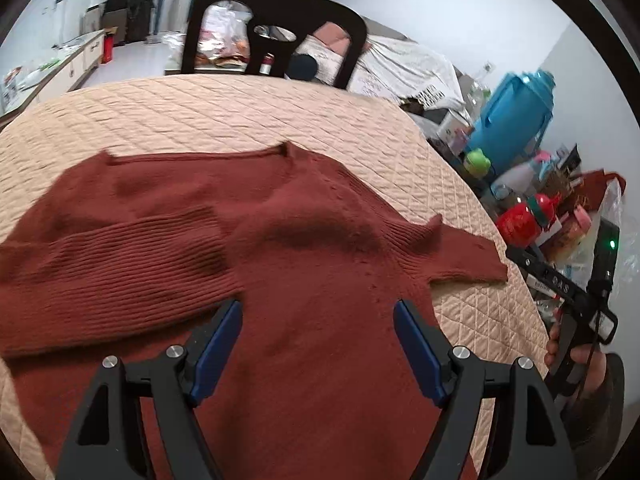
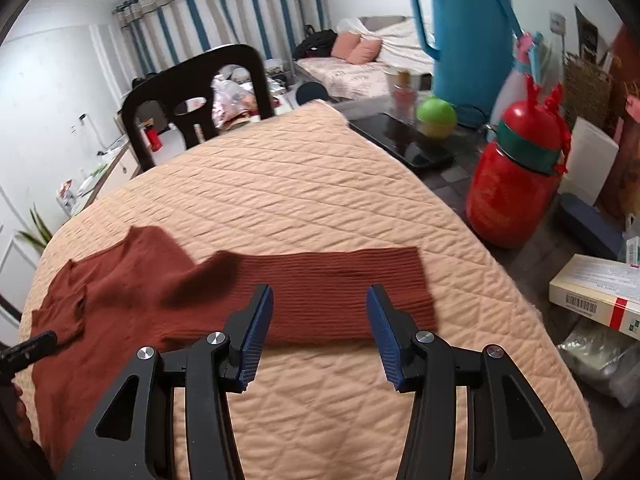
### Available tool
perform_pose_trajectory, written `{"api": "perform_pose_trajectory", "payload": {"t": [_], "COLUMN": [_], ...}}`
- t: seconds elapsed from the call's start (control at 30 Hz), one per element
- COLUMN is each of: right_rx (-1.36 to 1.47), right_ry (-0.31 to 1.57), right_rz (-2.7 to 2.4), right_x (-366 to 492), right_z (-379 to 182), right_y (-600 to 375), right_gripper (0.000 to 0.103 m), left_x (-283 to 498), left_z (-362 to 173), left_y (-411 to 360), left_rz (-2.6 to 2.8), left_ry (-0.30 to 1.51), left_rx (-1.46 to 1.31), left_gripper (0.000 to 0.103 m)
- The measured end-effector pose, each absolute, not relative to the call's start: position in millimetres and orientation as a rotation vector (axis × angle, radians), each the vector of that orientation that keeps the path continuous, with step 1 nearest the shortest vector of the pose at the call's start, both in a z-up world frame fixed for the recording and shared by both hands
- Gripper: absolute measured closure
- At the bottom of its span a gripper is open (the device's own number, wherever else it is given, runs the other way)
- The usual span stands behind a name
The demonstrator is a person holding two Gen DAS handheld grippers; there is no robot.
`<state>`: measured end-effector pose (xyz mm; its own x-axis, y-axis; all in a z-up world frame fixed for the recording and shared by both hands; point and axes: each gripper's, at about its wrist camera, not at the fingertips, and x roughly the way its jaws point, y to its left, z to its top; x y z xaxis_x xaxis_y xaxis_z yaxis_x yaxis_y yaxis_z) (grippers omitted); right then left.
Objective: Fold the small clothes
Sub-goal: 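Release the sweater and move the right tool to the other sleeve cuff, then close the right tool on the other sleeve cuff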
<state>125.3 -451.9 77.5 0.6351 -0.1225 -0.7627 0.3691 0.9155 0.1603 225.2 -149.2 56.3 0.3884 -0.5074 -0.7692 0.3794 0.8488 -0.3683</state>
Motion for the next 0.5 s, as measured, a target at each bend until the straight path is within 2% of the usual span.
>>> {"api": "perform_pose_trajectory", "payload": {"t": [0.5], "right_rx": [0.501], "right_ry": [0.886], "right_rz": [-0.298], "right_x": [123.2], "right_z": [45.5], "right_y": [-508.6], "right_gripper": [0.053], "left_x": [240.7], "left_z": [31.3], "left_y": [-198.6], "left_rz": [-0.606], "left_ry": [1.076], "left_rx": [-0.073], "left_gripper": [0.023]}}
